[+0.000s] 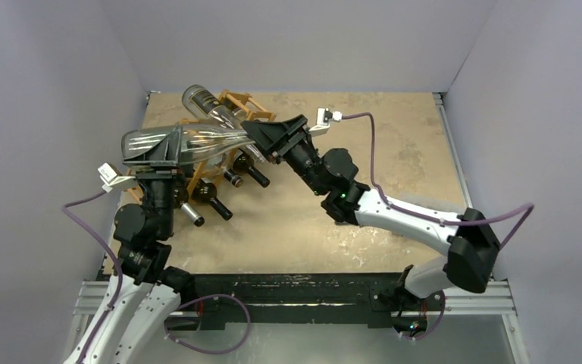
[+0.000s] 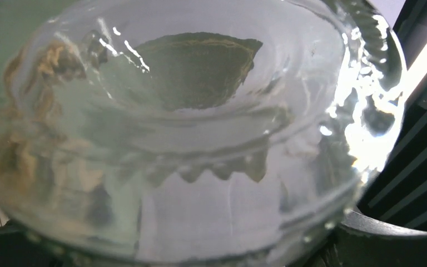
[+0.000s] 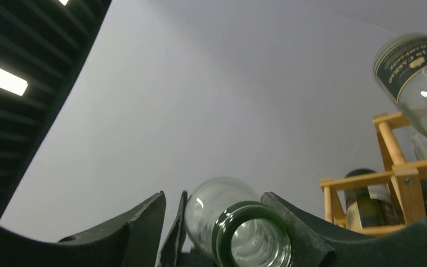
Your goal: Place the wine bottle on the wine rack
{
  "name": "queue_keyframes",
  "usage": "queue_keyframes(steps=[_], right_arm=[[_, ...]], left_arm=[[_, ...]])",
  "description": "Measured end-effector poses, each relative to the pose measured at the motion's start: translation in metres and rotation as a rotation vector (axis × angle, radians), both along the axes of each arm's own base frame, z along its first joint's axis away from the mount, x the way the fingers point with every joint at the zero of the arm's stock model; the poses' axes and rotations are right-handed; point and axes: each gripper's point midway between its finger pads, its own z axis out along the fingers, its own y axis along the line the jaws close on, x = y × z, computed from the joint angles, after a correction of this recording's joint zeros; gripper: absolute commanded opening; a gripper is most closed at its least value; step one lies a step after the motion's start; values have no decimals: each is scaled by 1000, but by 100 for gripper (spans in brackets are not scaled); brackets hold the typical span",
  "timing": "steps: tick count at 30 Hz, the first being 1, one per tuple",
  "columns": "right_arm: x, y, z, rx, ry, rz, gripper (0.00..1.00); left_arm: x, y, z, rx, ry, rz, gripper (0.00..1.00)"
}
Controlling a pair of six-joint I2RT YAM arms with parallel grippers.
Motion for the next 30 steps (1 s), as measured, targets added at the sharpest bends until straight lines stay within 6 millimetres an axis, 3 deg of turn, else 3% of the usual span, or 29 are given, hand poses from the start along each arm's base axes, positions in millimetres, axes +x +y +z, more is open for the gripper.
queue_keyframes(steps=[4, 7, 14, 19, 24, 30], right_arm=[[-34, -8, -2, -126, -89, 64, 99], [-49, -11, -16, -277, -161, 91, 99], [-77, -11, -90, -717, -341, 238, 99], [-92, -26, -134, -981, -447, 346, 99], [-102, -42, -142, -1097, -535, 390, 99], [-99, -44, -127, -1174, -619, 403, 98]], left_arm=[[-9, -1, -4, -2, 17, -25, 0], [-13, -4, -11, 6, 46, -48, 0], [-20, -11, -39, 91, 207, -96, 0], [-32, -11, -65, 162, 311, -116, 0], [-45, -10, -92, 190, 402, -135, 0], [-54, -11, -109, 213, 467, -163, 0]])
